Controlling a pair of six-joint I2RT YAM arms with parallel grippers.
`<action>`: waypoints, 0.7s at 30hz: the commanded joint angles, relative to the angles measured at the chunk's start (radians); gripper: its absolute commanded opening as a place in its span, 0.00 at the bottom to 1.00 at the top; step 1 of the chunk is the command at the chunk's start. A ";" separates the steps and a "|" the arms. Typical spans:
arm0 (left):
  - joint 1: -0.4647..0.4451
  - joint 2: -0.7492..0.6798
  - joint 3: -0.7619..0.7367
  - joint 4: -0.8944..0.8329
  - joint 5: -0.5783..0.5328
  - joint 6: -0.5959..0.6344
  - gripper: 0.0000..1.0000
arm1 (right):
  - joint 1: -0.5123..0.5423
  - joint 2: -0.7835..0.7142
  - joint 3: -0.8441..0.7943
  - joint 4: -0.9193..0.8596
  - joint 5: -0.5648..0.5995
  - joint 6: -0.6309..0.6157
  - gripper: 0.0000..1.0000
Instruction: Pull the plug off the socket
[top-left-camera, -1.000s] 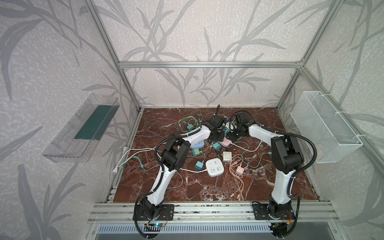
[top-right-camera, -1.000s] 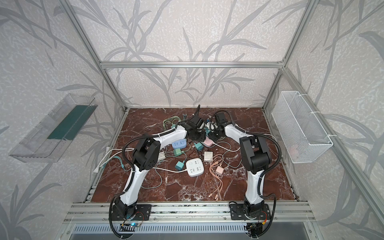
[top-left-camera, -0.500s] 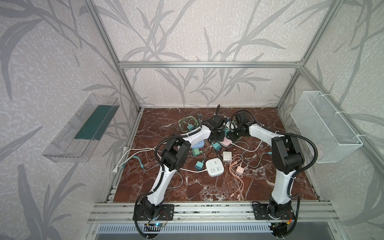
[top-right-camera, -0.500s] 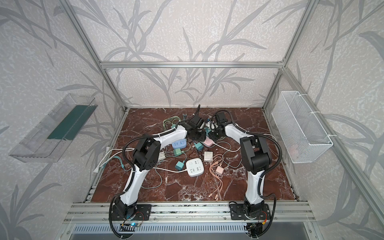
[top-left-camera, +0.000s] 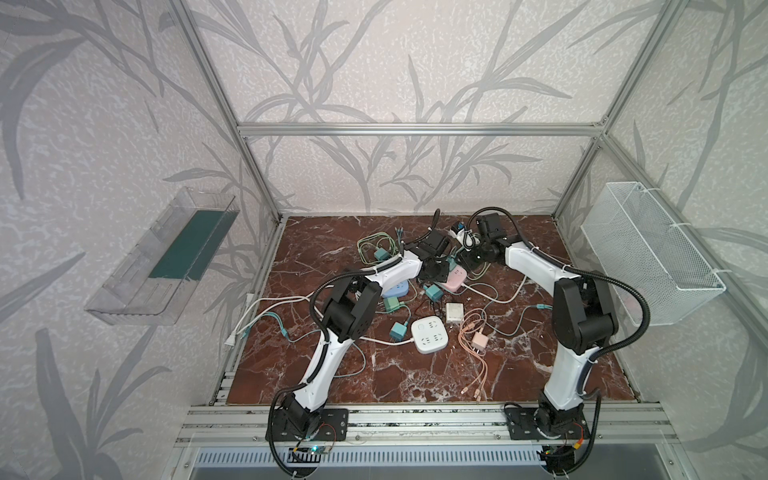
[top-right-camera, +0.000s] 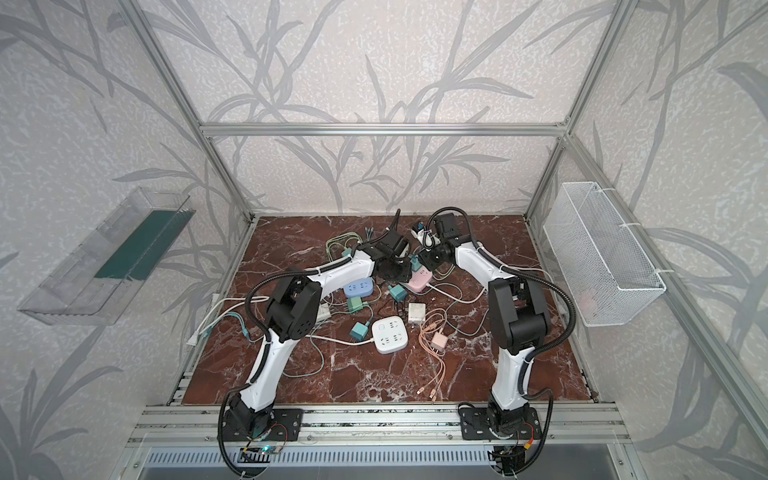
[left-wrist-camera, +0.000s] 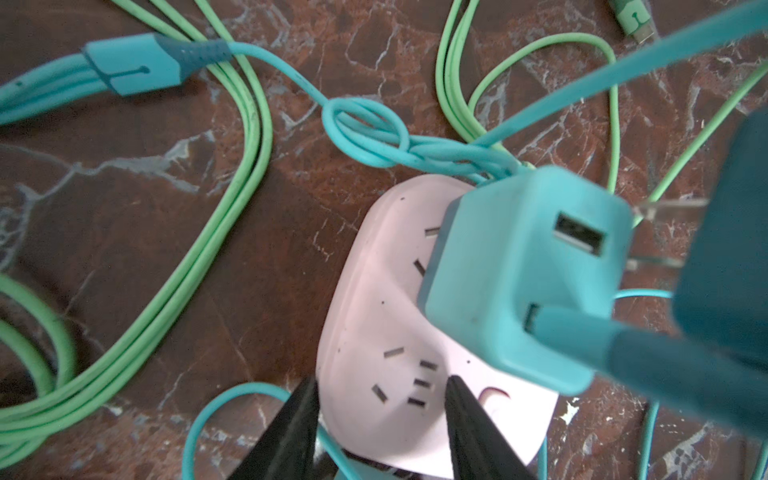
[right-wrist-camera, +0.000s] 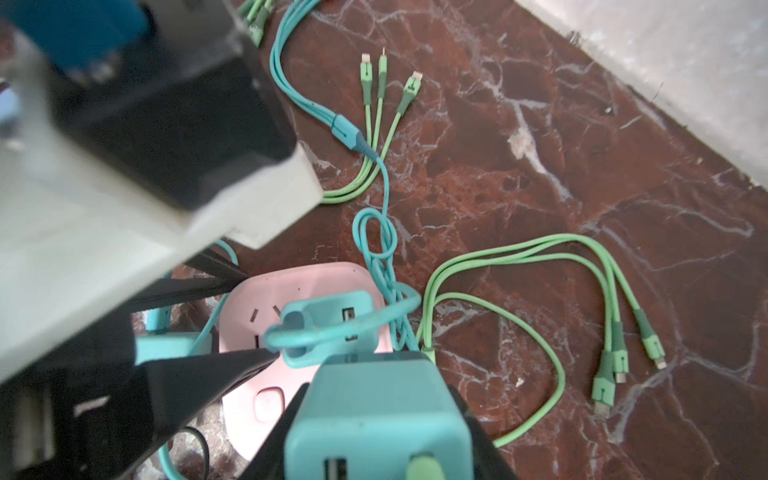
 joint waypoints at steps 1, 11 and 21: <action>-0.010 0.079 -0.032 -0.148 -0.017 0.000 0.50 | 0.002 -0.036 0.005 0.015 0.004 -0.003 0.21; -0.009 0.048 -0.056 -0.096 0.027 -0.041 0.50 | -0.048 -0.115 -0.106 0.049 -0.089 0.111 0.21; -0.008 -0.006 -0.111 -0.011 0.044 -0.125 0.50 | -0.106 -0.145 -0.200 -0.053 -0.113 0.246 0.24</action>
